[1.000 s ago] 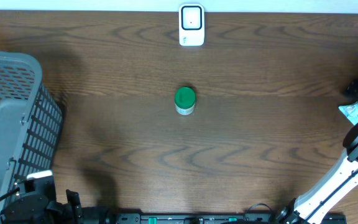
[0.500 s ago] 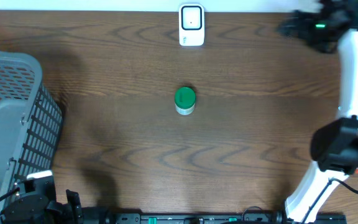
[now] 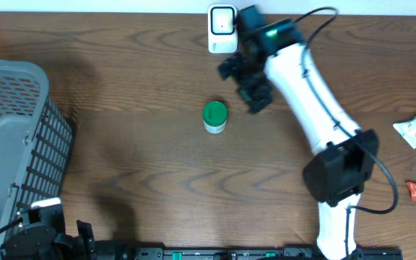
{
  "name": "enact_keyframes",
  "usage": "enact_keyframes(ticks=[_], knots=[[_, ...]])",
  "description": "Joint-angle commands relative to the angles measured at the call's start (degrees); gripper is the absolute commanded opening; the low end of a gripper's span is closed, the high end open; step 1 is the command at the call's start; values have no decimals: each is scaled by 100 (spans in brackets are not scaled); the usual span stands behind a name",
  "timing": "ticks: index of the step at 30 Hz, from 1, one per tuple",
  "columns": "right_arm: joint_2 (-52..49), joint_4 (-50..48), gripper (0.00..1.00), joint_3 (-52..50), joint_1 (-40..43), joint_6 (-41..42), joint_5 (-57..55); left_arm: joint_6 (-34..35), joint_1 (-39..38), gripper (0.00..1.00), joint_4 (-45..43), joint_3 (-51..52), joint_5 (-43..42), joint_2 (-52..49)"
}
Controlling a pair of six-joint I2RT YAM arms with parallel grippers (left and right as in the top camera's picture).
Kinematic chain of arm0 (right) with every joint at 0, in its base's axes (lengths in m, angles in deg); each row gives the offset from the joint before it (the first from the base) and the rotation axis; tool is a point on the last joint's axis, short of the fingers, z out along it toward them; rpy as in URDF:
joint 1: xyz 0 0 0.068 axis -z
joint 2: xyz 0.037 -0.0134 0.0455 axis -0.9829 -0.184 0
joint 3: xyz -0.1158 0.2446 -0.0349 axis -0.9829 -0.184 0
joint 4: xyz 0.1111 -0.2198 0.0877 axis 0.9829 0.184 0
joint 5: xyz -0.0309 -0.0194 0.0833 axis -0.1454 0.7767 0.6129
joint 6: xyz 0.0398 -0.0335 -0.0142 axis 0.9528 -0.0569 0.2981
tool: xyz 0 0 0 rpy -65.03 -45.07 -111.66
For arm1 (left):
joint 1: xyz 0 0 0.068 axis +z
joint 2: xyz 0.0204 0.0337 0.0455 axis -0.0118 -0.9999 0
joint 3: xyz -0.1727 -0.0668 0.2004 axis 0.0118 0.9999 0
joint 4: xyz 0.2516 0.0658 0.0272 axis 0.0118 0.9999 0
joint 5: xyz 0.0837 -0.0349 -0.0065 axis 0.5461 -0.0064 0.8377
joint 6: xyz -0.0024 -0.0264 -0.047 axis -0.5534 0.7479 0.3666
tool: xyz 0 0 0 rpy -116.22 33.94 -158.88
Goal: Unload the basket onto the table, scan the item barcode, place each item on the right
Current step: 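Reach the right gripper to the green-lidded jar and grasp it, then lift the jar and tilt it toward the scanner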
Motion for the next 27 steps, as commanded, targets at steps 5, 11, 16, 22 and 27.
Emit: enact_keyframes(ticks=[5,11,16,22,27], knots=[[-79,22,99,-33,-680,2669,-1215,-35,31,90,17,-13,35,31],[-577,-317,99,-37,-721,2455,-1003,-35,31,90,17,-13,35,31],[-984,-848,99,-37,-726,2085,-684,-35,31,90,17,-13,35,31],[-1445,-927,99,-37,-728,2022,-354,-35,31,90,17,-13,35,31],[-1580,-822,99,-33,-737,1641,-400,-35,31,90,17,-13,35,31]])
